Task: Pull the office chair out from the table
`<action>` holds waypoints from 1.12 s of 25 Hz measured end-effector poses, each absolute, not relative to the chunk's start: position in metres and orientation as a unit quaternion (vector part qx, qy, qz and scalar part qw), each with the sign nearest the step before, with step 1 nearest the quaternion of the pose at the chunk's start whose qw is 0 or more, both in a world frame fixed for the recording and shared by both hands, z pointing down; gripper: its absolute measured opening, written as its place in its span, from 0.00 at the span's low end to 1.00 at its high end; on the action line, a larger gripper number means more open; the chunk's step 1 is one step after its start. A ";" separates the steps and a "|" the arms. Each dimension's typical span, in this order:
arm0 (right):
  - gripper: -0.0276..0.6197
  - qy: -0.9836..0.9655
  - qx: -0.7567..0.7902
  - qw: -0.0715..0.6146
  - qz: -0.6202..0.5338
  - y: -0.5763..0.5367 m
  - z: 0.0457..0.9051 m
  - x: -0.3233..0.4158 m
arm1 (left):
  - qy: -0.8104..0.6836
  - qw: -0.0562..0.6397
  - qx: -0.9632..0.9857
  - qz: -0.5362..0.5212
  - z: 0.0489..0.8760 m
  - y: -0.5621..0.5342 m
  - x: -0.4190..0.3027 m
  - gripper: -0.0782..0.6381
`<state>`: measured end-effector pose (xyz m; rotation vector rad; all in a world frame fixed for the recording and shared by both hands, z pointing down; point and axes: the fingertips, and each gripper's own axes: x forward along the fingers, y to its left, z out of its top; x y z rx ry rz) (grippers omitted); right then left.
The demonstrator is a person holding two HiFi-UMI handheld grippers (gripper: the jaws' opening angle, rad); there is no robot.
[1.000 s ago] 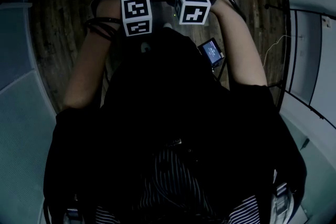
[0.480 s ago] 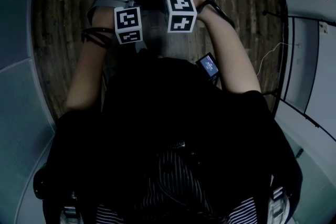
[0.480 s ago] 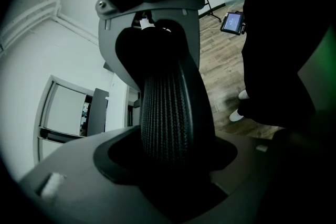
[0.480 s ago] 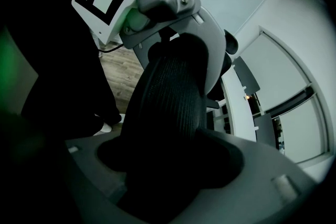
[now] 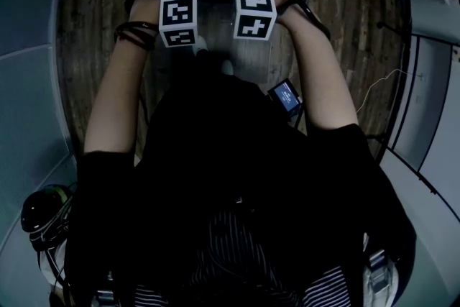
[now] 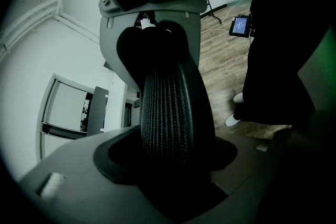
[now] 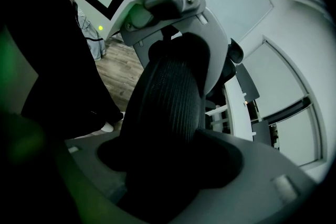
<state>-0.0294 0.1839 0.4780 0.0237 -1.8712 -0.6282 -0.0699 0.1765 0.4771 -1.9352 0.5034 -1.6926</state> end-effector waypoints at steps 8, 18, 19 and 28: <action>0.54 -0.790 0.009 0.556 -0.259 0.230 0.475 -0.050 | 0.187 0.265 -0.719 -0.614 0.473 0.221 -0.089 0.52; 0.54 -0.795 0.055 0.542 -0.266 0.251 0.468 -0.073 | 0.186 0.280 -0.720 -0.607 0.468 0.246 -0.112 0.52; 0.54 -0.801 0.065 0.536 -0.260 0.252 0.461 -0.076 | 0.184 0.277 -0.725 -0.603 0.464 0.247 -0.115 0.52; 0.29 -0.926 0.231 0.285 -0.091 0.273 0.315 -0.081 | 0.335 0.117 -0.892 -0.280 0.313 0.292 -0.108 0.25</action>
